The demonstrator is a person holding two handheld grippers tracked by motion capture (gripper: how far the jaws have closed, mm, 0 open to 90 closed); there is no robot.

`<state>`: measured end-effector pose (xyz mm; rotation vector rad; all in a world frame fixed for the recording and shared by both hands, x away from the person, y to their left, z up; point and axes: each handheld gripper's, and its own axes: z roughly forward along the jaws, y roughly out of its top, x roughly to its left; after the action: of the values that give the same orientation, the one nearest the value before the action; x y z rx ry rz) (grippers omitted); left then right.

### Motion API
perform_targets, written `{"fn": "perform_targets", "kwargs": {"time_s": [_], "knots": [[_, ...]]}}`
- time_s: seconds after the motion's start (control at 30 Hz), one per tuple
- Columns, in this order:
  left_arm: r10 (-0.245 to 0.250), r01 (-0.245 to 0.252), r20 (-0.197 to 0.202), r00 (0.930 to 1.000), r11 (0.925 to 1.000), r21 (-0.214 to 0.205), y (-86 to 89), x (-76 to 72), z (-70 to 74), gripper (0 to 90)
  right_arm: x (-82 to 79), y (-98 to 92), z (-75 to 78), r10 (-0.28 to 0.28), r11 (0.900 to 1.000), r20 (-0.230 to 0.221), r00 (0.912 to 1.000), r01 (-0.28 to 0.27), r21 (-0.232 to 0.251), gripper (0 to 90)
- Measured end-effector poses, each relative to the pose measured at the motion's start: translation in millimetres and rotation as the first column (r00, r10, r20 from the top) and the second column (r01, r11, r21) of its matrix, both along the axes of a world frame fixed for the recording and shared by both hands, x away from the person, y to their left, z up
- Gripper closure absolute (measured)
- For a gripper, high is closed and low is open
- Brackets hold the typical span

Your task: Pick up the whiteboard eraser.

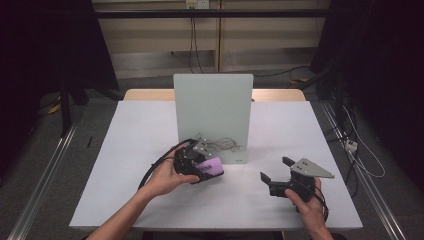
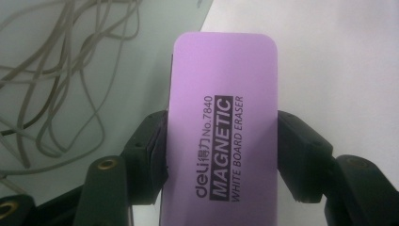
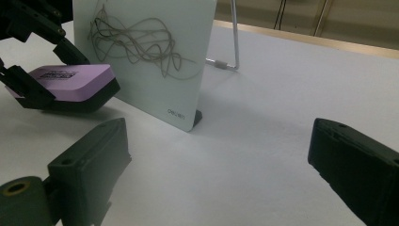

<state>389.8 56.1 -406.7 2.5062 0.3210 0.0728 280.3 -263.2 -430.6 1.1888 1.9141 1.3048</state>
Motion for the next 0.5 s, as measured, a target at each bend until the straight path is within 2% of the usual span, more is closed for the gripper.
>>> {"fn": "perform_targets", "kwargs": {"time_s": [0.03,0.13,0.2,0.23,0.27,0.43,0.5], "knots": [[-0.001,0.001,-0.007,1.0,1.0,-0.001,1.1,-0.6,0.8,40.3,0.1,0.0,-0.1,0.0,1.0,0.0,1.0,0.0,0.001,5.7],[0.014,-0.014,0.007,0.9999,0.9998,-0.016,5.1,-2.3,3.9,40.3,0.4,0.4,-0.2,0.001,1.0,-0.001,1.0,-0.001,-0.001,5.7],[0.029,-0.029,0.004,0.9996,0.997,-0.072,10.0,-3.0,7.7,40.3,0.7,0.6,-0.2,0.002,1.0,-0.001,1.0,-0.002,-0.002,5.7],[0.03,-0.029,0.008,0.9995,0.9961,-0.083,12.0,-3.1,10.2,40.4,0.7,0.8,-0.1,0.002,1.0,-0.002,1.0,-0.002,-0.004,5.7],[0.036,-0.035,0.019,0.9992,0.9956,-0.087,14.0,-3.7,12.5,40.4,0.8,1.1,-0.2,0.003,1.0,-0.002,1.0,-0.003,-0.003,5.7],[0.045,-0.042,0.016,0.9989,0.9918,-0.12,22.9,-8.3,17.7,40.4,1.1,1.2,-0.1,0.002,1.0,-0.003,1.0,-0.002,0.0,5.6],[0.047,-0.043,0.031,0.9984,0.9899,-0.136,25.1,-10.4,18.9,40.4,1.7,1.0,-0.6,-0.003,1.0,-0.004,1.0,0.003,0.001,5.6]]}}
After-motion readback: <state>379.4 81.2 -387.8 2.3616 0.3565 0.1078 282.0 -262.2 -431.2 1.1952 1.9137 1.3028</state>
